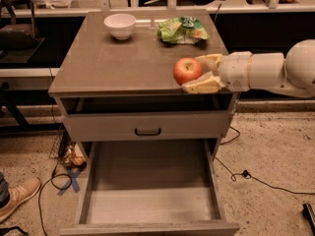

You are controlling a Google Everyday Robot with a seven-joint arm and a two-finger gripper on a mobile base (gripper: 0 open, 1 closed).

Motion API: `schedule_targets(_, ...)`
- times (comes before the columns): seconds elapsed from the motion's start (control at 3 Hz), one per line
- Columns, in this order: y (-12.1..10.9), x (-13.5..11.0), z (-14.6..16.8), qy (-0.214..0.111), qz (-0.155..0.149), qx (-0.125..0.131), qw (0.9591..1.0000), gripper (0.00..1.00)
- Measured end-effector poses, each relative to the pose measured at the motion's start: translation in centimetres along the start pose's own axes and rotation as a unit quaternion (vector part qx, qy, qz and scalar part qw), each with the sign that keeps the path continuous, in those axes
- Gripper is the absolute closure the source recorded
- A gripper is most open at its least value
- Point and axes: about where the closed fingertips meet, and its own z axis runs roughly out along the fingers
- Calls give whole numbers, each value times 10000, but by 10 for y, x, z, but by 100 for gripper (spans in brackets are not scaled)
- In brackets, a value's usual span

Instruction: Pick apple from middle drawer and place on counter

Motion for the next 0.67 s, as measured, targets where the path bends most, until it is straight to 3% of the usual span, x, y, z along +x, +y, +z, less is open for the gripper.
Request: schedule_targets(0.67,-46,-17,43,99,493,-304,9983,100)
